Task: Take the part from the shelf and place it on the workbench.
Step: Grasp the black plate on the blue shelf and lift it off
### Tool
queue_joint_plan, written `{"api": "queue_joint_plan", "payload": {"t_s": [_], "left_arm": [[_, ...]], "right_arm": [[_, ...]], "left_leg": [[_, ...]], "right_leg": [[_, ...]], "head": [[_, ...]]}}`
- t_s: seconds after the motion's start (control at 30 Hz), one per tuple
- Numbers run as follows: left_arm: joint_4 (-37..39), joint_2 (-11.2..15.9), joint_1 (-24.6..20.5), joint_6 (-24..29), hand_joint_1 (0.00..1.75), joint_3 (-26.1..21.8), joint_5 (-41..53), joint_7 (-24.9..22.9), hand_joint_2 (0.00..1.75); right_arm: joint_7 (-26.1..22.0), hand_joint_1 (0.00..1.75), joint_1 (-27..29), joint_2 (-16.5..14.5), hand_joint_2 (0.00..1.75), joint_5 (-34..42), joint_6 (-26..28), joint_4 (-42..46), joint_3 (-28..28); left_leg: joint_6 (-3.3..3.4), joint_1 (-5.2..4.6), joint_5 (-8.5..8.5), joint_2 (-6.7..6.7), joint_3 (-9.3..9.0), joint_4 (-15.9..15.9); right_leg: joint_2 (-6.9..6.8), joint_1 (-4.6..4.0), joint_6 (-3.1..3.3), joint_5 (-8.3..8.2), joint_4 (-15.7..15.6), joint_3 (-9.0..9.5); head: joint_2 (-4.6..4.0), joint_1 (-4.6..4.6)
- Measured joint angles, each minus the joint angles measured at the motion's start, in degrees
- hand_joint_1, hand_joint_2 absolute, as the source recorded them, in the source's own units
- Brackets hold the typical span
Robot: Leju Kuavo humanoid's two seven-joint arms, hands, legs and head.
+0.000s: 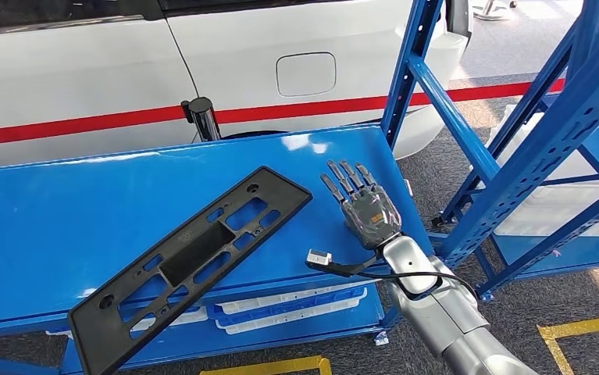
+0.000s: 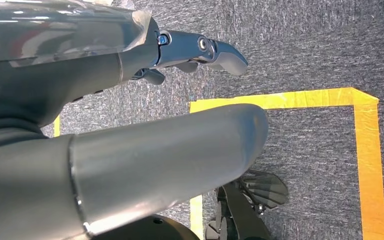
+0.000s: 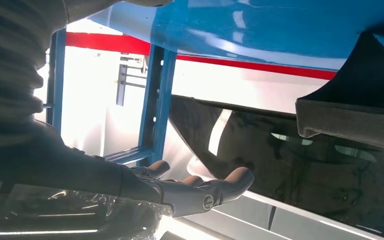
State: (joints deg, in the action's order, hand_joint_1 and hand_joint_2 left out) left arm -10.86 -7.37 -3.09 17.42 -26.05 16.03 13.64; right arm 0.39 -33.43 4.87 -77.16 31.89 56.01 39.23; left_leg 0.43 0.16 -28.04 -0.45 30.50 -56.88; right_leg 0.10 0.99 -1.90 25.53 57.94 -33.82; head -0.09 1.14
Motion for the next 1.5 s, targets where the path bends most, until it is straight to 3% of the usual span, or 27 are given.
{"api": "queue_joint_plan", "payload": {"t_s": [0.43,0.57,0.77,0.93,1.23,1.5], "left_arm": [[0.0,0.0,0.0,-0.2,0.0,0.0,-0.2,-0.7,0.0],[0.0,0.0,0.0,-0.7,0.0,0.0,0.2,-1.1,0.0],[0.0,0.1,0.0,-1.0,0.0,-0.4,0.4,-1.7,0.0],[0.0,0.2,0.0,-1.1,0.0,-0.9,0.8,-1.6,0.0],[0.0,0.5,-0.1,-1.1,0.0,-1.2,1.9,-1.4,0.0],[0.0,0.6,-0.1,-1.3,0.0,-1.2,2.8,-1.4,0.0]], "right_arm": [[-0.4,0.0,0.3,0.0,1.75,0.3,0.3,0.5,0.0],[-4.1,0.0,1.1,0.8,1.75,3.1,0.8,2.3,0.0],[-16.5,0.0,3.4,5.9,1.75,11.6,4.2,7.8,-0.3],[-22.3,0.0,6.8,11.1,1.75,16.5,4.8,14.0,-0.6],[-24.4,0.0,12.7,18.4,1.75,19.0,5.1,23.7,-0.4],[-23.4,0.0,16.5,20.4,1.75,17.7,2.8,29.6,0.8]], "left_leg": [[0.01,0.01,0.0,0.0,0.0,0.0],[0.01,0.0,0.0,-0.01,0.0,0.0],[0.07,-0.05,-0.05,-0.03,0.05,0.0],[0.23,-0.09,-0.16,0.0,0.04,0.0],[0.25,-0.09,-0.22,0.0,0.1,0.0],[0.25,-0.08,-0.22,0.01,0.12,0.0]], "right_leg": [[0.0,0.07,0.0,0.0,0.0,0.0],[0.0,0.07,-0.01,0.0,0.0,-0.03],[-0.02,0.12,-0.03,0.02,0.0,-0.05],[-0.01,0.15,-0.04,0.03,0.0,-0.05],[-0.01,0.15,-0.05,0.04,0.0,-0.04],[0.0,0.14,-0.05,0.04,0.0,-0.04]], "head": [[0.0,0.01],[0.0,0.02],[0.0,0.01],[0.0,0.01],[0.0,0.01],[0.0,0.02]]}}
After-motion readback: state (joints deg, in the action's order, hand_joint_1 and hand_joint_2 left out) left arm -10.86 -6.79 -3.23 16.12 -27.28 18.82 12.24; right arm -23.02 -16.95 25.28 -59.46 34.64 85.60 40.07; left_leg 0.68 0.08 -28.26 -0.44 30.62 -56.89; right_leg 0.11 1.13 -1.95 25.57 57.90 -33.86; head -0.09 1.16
